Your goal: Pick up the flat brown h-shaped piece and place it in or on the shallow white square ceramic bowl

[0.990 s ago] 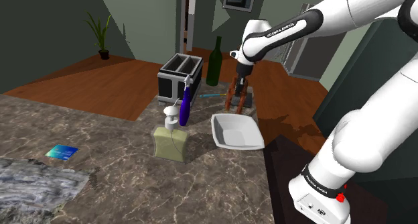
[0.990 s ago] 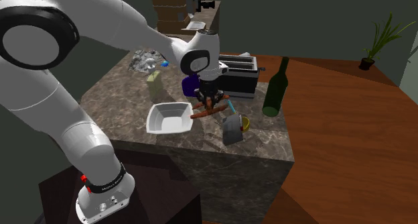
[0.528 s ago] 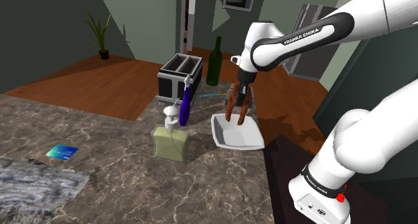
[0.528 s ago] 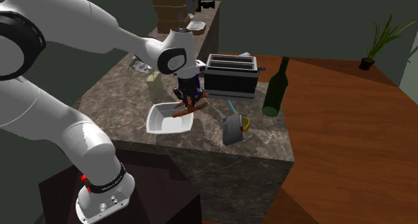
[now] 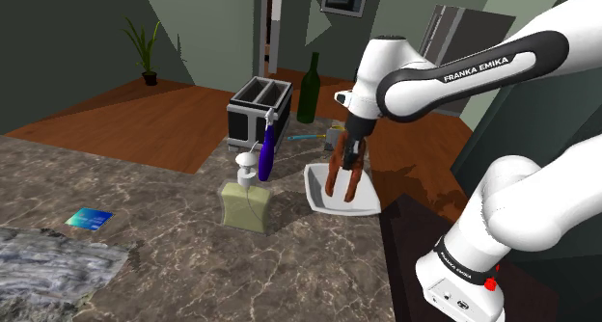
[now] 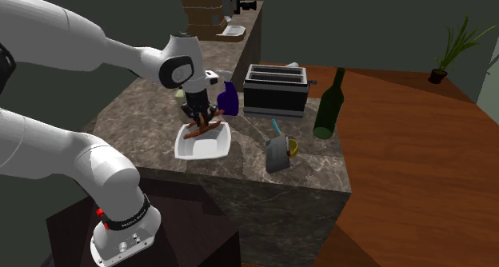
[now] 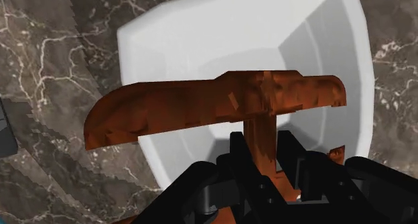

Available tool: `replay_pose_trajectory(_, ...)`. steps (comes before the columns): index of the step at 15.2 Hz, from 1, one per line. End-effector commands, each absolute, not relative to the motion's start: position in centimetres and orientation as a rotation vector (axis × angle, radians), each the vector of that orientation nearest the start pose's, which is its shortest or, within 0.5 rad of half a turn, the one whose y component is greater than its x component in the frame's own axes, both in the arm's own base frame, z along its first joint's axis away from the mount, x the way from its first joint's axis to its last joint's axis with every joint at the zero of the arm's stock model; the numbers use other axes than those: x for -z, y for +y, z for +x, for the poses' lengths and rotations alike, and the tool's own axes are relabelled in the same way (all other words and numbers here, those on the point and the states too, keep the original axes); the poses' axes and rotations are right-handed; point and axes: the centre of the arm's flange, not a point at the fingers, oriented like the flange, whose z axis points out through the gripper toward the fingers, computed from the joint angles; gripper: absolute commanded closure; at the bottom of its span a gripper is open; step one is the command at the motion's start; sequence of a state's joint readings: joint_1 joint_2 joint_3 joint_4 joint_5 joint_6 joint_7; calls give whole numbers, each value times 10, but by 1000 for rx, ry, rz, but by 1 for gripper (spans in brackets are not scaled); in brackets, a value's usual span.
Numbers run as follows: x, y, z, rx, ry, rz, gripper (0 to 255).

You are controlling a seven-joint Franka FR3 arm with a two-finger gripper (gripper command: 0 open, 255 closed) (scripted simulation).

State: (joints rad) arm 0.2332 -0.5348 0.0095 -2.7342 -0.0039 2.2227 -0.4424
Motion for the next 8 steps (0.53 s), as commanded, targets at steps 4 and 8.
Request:
replay_pose_trajectory(4, -359, 90, 345, 35, -1059, -2969, 255)
replay_pose_trajectory(8, -338, 90, 345, 35, -1059, -2969, 255)
